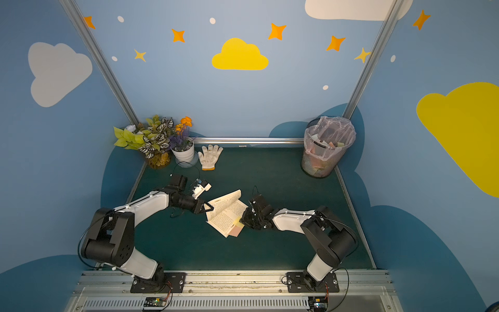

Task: Peel off the used sticky note
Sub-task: Tear off the note from the book.

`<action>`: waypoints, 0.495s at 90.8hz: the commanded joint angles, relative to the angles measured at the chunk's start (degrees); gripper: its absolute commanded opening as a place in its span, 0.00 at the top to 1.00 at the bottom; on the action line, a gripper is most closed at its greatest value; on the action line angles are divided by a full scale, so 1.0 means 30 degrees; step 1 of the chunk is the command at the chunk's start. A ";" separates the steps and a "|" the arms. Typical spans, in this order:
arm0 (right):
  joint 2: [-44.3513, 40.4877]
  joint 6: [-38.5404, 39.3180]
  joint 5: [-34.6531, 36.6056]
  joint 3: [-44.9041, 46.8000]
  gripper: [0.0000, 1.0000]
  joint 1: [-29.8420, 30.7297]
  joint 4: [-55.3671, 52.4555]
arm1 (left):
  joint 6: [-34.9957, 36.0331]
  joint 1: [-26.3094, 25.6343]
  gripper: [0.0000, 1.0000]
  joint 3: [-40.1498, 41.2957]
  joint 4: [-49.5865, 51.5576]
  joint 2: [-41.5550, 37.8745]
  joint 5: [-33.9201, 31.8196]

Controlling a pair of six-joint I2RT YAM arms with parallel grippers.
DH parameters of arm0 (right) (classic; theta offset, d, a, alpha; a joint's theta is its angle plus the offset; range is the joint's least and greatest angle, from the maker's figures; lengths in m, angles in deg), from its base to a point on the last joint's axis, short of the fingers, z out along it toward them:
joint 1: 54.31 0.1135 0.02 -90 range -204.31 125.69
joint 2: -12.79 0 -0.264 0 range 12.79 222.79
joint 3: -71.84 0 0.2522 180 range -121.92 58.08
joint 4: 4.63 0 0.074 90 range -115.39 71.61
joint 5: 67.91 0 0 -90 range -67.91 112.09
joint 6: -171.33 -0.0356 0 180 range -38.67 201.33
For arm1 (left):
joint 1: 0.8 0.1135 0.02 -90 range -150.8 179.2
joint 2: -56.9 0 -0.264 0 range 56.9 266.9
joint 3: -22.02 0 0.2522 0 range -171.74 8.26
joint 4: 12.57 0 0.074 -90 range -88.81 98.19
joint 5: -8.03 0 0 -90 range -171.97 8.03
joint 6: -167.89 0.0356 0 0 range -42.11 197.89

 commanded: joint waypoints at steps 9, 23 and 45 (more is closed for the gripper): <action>-0.1005 0.0078 0.0991 0.0153 1.00 -0.0224 -0.0422 | -0.0096 0.0133 0.97 0.0385 0.0413 0.0040 -0.0197; -0.1495 0.0496 0.1080 0.0336 1.00 -0.0539 -0.1422 | -0.0099 0.0125 0.97 0.0448 0.0378 -0.0126 -0.0297; -0.2495 0.0767 0.0940 0.1416 1.00 -0.1259 -0.1703 | -0.0115 0.0146 0.97 0.0488 0.0340 -0.0343 -0.0505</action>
